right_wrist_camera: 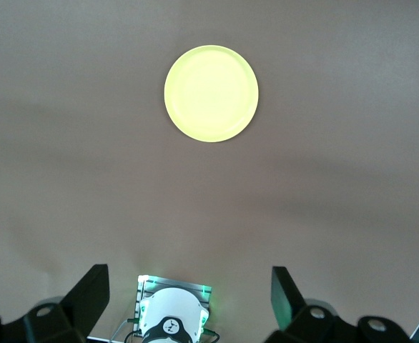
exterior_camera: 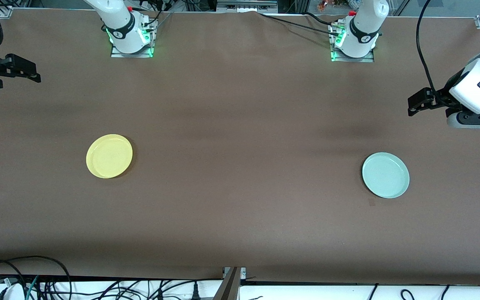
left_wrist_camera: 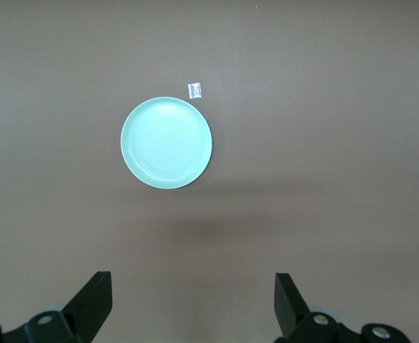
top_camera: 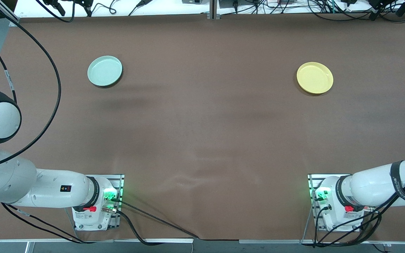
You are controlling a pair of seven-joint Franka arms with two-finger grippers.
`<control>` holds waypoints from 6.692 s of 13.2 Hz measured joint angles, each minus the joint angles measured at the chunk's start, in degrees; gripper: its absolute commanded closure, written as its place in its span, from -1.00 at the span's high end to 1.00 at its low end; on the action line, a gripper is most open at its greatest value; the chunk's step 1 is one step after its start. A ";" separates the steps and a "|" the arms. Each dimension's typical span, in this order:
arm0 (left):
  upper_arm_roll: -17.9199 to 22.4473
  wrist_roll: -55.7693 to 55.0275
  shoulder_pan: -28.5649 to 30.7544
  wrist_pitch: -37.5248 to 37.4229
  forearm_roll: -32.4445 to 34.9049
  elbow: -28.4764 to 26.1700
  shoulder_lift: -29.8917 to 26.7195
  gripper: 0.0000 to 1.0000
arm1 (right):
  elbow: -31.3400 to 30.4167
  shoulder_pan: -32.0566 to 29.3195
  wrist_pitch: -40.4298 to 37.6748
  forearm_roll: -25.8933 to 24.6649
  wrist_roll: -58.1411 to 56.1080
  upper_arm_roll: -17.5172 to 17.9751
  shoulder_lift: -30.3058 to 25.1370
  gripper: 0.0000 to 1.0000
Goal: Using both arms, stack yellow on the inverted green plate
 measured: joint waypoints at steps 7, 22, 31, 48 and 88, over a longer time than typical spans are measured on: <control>-0.55 0.00 -0.01 0.42 0.05 1.26 0.00 1.00 | 0.00 0.00 0.00 0.00 0.00 -0.05 0.00 1.00; 0.01 -0.03 0.58 0.42 0.74 1.63 1.51 1.00 | 0.00 -0.01 0.01 0.00 0.00 -0.06 0.00 1.00; 0.24 -0.35 3.85 -0.15 -1.55 1.21 2.90 1.00 | 0.00 -0.03 0.01 0.00 0.00 -0.18 0.17 1.00; -0.31 -3.27 3.92 -0.12 -1.33 0.92 5.34 1.00 | 0.11 -0.05 0.03 0.00 0.00 -0.43 0.59 1.00; 0.80 -0.55 15.72 51.71 6.43 -21.41 28.24 0.44 | 0.20 -0.09 0.04 0.00 0.00 -0.95 0.97 1.00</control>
